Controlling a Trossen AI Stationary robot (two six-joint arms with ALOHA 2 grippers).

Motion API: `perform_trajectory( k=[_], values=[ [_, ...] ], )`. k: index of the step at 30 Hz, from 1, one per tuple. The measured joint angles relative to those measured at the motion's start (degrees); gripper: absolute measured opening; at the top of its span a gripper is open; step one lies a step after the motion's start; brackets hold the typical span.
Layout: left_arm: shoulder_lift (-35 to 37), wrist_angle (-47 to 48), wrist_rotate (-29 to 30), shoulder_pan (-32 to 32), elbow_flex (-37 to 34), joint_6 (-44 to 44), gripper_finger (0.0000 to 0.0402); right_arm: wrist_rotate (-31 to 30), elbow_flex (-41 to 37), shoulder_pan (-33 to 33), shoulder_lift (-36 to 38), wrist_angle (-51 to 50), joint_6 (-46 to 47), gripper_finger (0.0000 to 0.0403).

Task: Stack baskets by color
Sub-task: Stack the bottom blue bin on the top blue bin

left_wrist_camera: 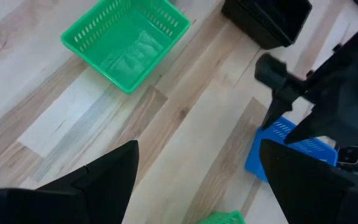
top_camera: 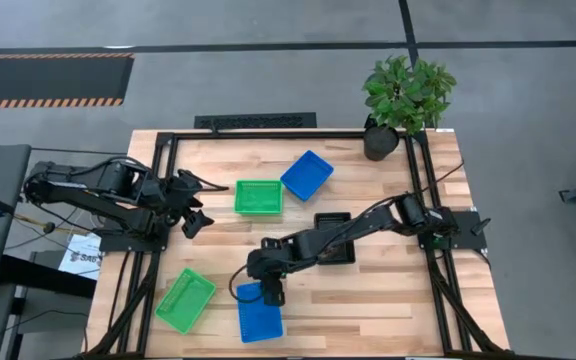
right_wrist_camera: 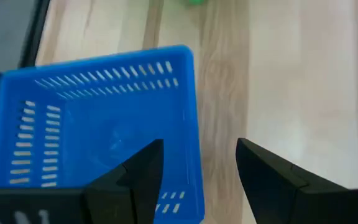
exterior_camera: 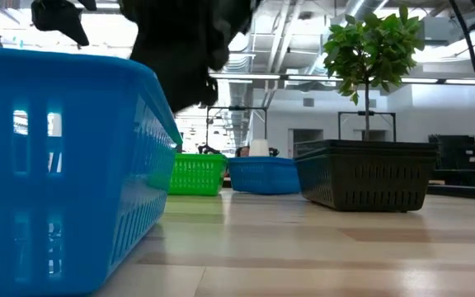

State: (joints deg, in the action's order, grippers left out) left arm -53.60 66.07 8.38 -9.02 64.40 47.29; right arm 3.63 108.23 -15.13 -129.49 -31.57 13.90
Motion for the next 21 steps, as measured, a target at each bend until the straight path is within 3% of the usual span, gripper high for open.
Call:
perform_trajectory(
  k=[9,14,17,21],
  values=[
    [0.0,-0.6,5.8,0.0,0.0,2.5,0.0320,0.5,0.2,-0.6,-2.6,-2.9,0.0,0.0222],
    [0.0,-1.6,5.8,0.0,0.0,2.5,0.0320,0.6,0.3,-0.7,-3.1,-5.2,1.1,0.0211],
    [0.0,-1.6,5.6,0.0,0.0,2.5,0.0320,0.6,0.2,-0.8,-3.2,-6.4,1.1,0.0178],
    [0.0,-1.6,5.9,0.0,0.0,1.8,0.0320,0.6,0.3,-0.8,-3.2,-8.5,1.1,0.0098]
  ],
)
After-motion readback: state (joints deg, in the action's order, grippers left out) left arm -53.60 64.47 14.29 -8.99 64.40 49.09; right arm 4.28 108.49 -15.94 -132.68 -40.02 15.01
